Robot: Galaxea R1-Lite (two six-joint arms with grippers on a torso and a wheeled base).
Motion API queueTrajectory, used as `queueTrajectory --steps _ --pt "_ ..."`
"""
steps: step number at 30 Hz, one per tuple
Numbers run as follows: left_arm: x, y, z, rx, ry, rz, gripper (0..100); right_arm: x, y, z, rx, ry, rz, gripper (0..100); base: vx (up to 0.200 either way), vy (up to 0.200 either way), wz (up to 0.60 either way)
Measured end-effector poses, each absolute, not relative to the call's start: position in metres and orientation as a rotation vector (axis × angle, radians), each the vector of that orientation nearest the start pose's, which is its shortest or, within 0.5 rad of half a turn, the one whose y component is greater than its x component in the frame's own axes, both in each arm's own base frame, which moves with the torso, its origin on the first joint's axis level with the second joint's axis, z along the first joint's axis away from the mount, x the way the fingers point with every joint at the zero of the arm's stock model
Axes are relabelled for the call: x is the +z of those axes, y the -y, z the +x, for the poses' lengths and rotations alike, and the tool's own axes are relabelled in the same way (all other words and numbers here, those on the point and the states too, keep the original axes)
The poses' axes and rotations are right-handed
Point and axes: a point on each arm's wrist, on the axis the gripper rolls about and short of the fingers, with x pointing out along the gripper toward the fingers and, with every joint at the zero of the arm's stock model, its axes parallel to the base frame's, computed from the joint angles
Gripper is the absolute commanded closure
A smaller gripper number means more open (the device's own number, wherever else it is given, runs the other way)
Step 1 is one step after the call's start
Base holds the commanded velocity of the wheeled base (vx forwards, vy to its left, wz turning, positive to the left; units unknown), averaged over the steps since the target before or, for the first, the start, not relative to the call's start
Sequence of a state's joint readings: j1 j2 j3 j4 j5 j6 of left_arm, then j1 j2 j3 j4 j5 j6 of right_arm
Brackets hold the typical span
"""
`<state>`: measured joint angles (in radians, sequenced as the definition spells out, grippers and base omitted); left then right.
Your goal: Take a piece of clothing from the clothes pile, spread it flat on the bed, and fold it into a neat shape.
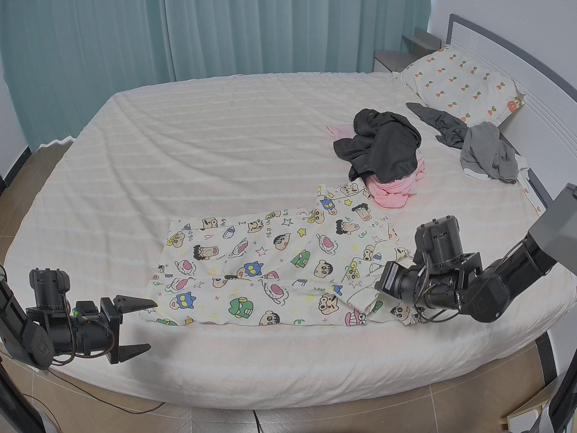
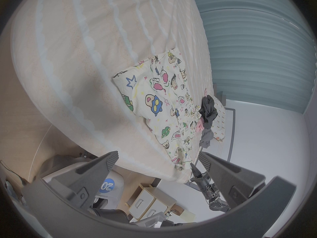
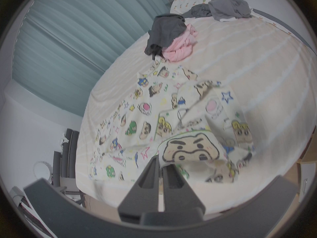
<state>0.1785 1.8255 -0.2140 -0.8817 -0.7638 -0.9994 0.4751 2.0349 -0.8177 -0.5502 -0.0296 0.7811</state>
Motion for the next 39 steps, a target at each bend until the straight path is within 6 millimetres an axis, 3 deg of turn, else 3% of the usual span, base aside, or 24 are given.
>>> queueTrajectory --steps 8,9,20,28,34,39 --pt "0.048 -0.023 0.214 -0.187 -0.908 -1.267 0 0.055 -0.164 0.282 0.148 -0.861 0.588 100 0.0 0.0 0.0" --pt "0.048 -0.023 0.214 -0.187 -0.908 -1.267 0 0.054 -0.165 0.281 0.147 -0.868 0.593 0 0.0 0.0 0.0" --pt "0.048 -0.023 0.214 -0.187 -0.909 -1.267 0 0.043 -0.163 0.265 0.143 -0.949 0.609 0 0.0 0.0 0.0" --pt "0.048 -0.023 0.214 -0.189 -0.907 -1.266 0 0.082 -0.157 0.246 0.279 -0.91 0.677 0 0.0 0.0 0.0" --pt "0.048 -0.022 0.214 -0.188 -0.908 -1.266 0 0.109 -0.15 0.257 0.377 -0.847 0.745 0 0.0 0.0 0.0" --pt "0.048 -0.022 0.214 -0.189 -0.908 -1.266 0 0.1 -0.147 0.278 0.418 -0.84 0.778 0 0.0 0.0 0.0"
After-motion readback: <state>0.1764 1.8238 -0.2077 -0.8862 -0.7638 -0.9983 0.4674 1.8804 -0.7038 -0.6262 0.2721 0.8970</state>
